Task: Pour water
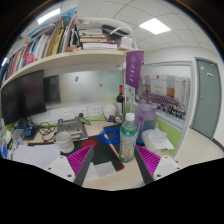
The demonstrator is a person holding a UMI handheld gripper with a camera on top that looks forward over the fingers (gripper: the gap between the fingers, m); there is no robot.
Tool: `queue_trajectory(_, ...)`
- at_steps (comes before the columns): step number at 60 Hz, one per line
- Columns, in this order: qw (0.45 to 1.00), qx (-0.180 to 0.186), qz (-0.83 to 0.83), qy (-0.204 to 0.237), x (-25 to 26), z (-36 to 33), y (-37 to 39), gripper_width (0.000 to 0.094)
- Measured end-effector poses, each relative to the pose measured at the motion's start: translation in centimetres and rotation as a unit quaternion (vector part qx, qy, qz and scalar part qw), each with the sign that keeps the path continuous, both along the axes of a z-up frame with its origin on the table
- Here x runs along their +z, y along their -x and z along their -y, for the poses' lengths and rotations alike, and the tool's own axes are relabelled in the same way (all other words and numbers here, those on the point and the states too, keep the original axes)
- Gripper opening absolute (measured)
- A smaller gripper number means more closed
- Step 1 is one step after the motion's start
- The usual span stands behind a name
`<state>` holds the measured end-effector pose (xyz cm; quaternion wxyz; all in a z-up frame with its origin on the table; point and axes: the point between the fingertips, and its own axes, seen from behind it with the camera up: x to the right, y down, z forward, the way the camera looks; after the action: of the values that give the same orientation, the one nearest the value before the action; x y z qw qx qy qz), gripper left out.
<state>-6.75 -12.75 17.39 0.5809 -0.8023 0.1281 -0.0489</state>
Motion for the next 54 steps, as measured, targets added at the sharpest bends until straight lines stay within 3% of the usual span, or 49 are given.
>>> queue_trajectory(2,1.000,-0.005,0.010,-0.001,-1.8,-2.9,-4.5,0.0850)
queue_trajectory(10,1.000,0.001,0.029,0.001,-4.9,-7.3,-9.1,0.0848)
queue_trajectory(18,0.999,-0.004,0.032,-0.004,-6.8,-10.6,-11.7,0.0843)
queue_trajectory(26,1.000,0.020,0.019,-0.009,-8.6,-13.2,-11.8,0.0813)
queue_trajectory(35,0.999,0.036,0.021,-0.028,-9.3,-15.4,-11.8,0.0691)
queue_trajectory(42,0.999,0.023,0.031,-0.036,-9.3,-16.4,-12.7,0.0509)
queue_trajectory(54,0.998,0.007,0.044,-0.033,-9.3,-16.6,-12.8,0.0351)
